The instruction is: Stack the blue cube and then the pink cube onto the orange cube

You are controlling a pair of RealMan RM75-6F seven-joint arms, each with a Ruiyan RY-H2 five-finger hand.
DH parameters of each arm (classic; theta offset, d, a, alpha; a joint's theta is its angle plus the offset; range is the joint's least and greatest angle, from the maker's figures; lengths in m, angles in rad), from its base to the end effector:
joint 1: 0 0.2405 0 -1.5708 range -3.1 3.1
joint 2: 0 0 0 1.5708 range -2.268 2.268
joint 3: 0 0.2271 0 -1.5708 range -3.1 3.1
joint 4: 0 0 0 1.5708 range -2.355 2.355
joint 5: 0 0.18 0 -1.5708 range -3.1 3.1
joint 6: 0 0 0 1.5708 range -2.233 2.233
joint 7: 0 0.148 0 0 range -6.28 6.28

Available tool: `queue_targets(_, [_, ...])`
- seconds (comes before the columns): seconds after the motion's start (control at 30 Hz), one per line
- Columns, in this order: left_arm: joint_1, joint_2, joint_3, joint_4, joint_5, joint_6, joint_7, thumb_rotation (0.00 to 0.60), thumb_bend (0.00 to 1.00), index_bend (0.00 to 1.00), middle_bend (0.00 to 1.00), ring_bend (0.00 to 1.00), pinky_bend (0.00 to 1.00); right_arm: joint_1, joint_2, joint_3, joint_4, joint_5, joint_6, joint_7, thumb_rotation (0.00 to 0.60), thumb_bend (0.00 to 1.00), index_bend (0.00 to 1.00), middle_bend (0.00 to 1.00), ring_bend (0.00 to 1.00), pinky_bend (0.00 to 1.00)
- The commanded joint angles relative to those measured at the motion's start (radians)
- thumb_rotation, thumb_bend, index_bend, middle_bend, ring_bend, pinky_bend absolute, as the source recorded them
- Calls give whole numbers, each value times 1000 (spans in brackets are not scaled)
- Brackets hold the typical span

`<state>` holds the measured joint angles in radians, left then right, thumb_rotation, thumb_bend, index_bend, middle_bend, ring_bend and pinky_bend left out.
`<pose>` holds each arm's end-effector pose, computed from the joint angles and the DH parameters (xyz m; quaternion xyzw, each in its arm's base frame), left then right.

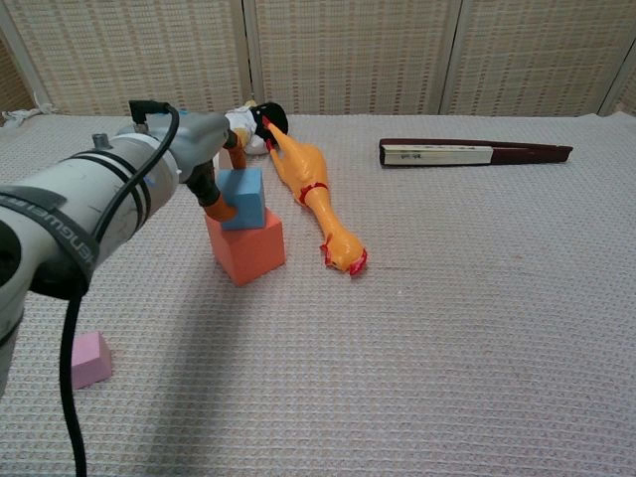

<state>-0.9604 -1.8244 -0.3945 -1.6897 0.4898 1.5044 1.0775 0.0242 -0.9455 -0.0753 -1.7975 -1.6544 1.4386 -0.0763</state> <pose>-0.0453 0.3134 0.0003 -0.6590 -0.4039 -0.2890 0.5648 -0.2531 -0.1375 0.1763 0.6667 -0.4028 0.3273 0.5349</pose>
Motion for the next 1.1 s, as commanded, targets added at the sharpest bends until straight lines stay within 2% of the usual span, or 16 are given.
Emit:
queue_targets(0.03, [0,1,1,-1,3,1,-1,600,321,505,1000,1000,1000,0,0,0,0,1,-1,0,600,115,0,0,0,0])
queue_targets(0.93, [-6,-2,-10,14,-27,20,29,600,321,509,1000,1000,1000,2,0,2,-2,7,-3,-2,600,115,0,0,0,0])
queue_targets(1.03, [-6,0,-10,10,-29,19,28,600,321,466,1000,1000,1000,2,0,2,-3,6,-4,-4,600,116,0,0,0,0])
queue_targets(1.1, [-5,2,-11,5,-26,17,24,600,320,384,1000,1000,1000,2,0,1,-3,6,-5,-5,600,116,0,0,0,0])
